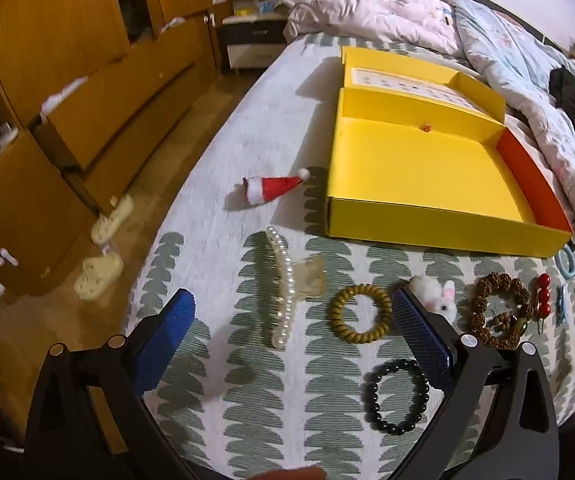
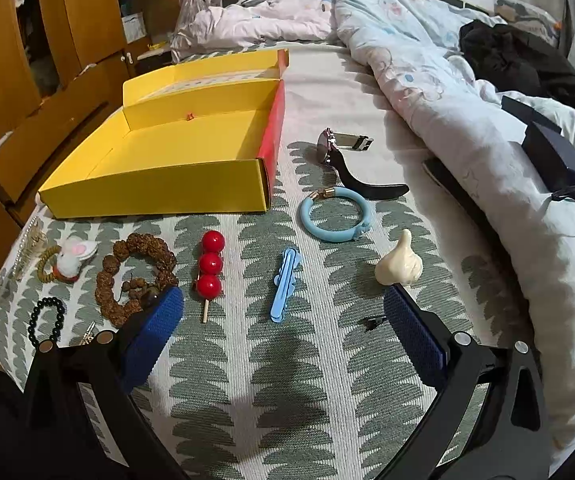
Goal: Organize jewelry
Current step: 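Move both tools toward the jewelry laid out beside the yellow box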
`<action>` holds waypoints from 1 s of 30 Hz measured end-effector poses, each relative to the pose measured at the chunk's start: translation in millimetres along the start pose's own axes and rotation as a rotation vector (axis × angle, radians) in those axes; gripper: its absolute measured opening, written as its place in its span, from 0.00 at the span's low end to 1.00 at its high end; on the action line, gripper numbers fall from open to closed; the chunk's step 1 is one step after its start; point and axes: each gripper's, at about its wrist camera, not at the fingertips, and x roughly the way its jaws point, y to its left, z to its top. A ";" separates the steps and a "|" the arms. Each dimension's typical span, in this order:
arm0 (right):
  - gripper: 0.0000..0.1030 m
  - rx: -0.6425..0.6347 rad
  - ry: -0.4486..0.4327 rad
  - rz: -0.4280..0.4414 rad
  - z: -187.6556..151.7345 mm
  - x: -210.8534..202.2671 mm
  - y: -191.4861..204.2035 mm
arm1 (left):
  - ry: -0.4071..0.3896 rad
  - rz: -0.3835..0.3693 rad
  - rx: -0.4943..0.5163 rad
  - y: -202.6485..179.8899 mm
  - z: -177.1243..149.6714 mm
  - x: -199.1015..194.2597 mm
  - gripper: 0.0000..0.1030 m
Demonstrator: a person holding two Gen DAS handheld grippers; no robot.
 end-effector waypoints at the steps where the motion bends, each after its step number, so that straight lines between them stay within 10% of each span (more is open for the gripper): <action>1: 0.97 0.005 -0.002 0.009 -0.1 -0.9 -0.8 | 0.016 -0.008 -0.009 5.3 1.4 2.0 0.94; 30: 0.96 0.194 0.023 0.107 36.8 10.3 -74.8 | 0.259 -0.014 -0.002 7.4 29.7 76.0 0.94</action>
